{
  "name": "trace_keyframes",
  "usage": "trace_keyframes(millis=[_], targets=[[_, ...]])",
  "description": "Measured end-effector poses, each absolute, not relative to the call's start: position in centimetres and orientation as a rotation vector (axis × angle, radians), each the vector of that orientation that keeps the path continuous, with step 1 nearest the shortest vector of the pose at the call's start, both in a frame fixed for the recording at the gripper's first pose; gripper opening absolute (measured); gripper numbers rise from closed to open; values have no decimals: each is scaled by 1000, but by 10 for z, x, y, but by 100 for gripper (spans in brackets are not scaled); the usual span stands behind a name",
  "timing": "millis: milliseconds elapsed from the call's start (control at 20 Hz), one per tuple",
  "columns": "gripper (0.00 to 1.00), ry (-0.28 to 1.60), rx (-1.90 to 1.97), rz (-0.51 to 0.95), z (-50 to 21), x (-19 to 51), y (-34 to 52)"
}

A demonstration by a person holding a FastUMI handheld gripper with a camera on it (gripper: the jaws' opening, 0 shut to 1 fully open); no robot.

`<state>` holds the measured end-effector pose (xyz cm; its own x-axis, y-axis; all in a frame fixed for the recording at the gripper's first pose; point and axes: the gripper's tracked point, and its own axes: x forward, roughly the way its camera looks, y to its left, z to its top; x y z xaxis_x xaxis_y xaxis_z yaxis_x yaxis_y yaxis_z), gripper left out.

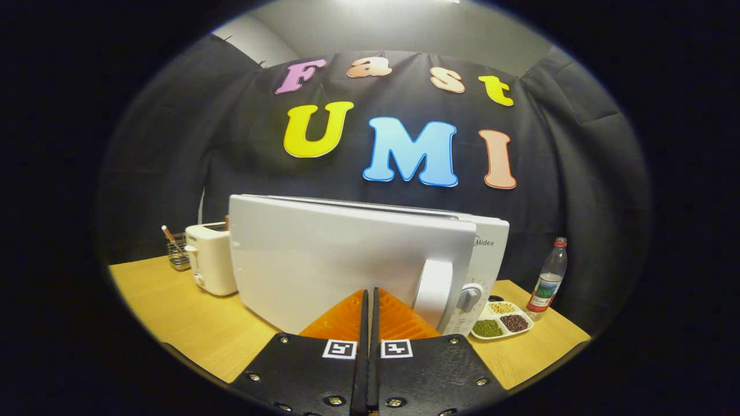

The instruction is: Open the microwave, put the food inside, and close the microwave door.

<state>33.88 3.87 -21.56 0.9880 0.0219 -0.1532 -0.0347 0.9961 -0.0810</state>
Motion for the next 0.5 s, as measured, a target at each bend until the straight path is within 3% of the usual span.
trace_keyframes(millis=[350, 500], targets=[[2, 147, -140, -113, -217, 379, 23], [7, 210, -105, -7, -231, 357, 53]])
